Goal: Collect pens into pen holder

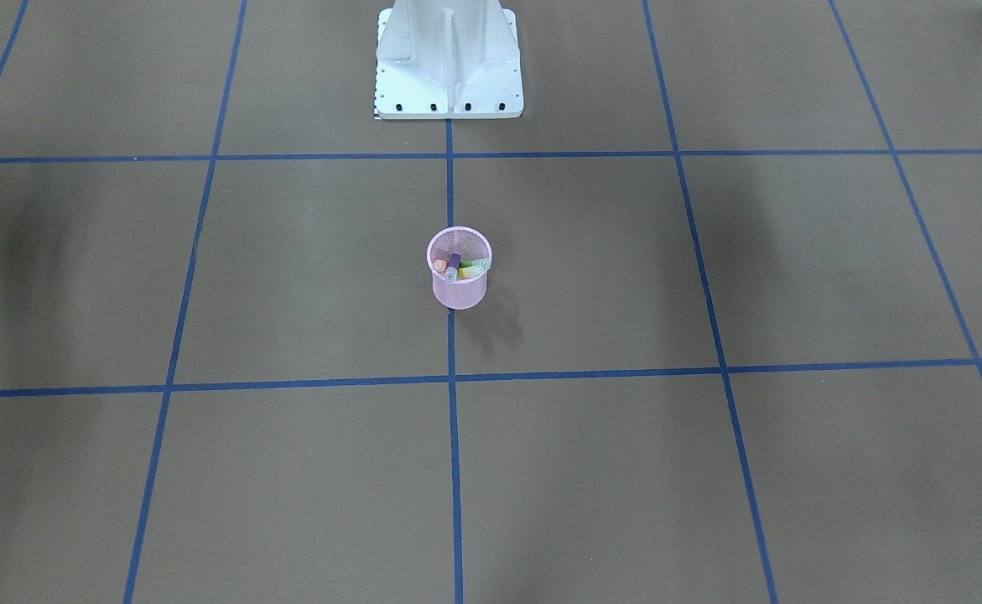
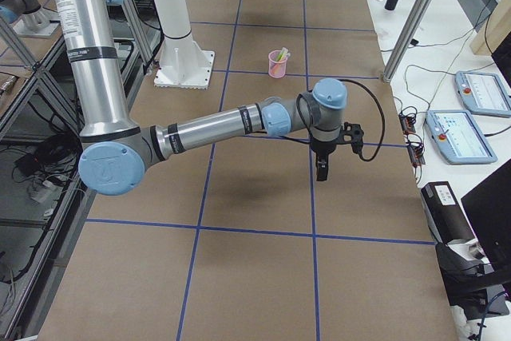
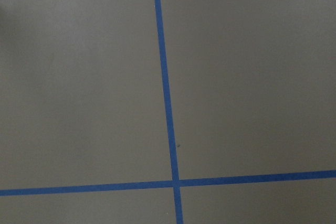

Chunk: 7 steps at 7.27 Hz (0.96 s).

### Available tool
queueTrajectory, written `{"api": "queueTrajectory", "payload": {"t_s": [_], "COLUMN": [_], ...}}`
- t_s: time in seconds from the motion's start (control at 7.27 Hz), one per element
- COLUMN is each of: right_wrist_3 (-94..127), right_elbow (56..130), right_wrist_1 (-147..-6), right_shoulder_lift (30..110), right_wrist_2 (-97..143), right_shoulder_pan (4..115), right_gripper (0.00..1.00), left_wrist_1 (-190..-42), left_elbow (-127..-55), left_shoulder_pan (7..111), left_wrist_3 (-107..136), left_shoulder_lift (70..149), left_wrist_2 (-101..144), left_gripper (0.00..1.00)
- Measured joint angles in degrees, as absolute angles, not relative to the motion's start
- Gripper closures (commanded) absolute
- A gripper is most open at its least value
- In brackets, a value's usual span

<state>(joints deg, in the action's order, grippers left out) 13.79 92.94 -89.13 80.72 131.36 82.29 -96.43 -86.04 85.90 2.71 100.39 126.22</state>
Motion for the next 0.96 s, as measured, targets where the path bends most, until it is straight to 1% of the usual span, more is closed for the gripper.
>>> {"api": "queueTrajectory", "payload": {"t_s": [0.14,0.41,0.69,0.96], "right_wrist_3": [7.98,5.02,4.81,5.18], "right_elbow": [89.96,88.7,90.37,94.55], "right_wrist_1": [-89.07,-88.98,-88.97,-89.34], "right_shoulder_lift": [81.35,84.1,86.97,90.16], "right_wrist_2": [133.01,134.16,134.53,135.05], "right_shoulder_pan": [85.0,87.57,88.66,89.07], "right_gripper": [0.0,0.0,0.0,0.0], "left_wrist_1": [-93.98,-88.71,-84.45,-83.88], "left_elbow": [-85.9,-88.14,-93.73,-96.08], "left_shoulder_pan": [87.54,89.39,89.88,89.85], "left_wrist_3": [-2.45,-5.68,-5.54,-3.29], "left_shoulder_lift": [100.16,99.45,95.44,91.35], "left_wrist_2": [127.75,128.98,129.87,134.35], "left_gripper": [0.0,0.0,0.0,0.0]}}
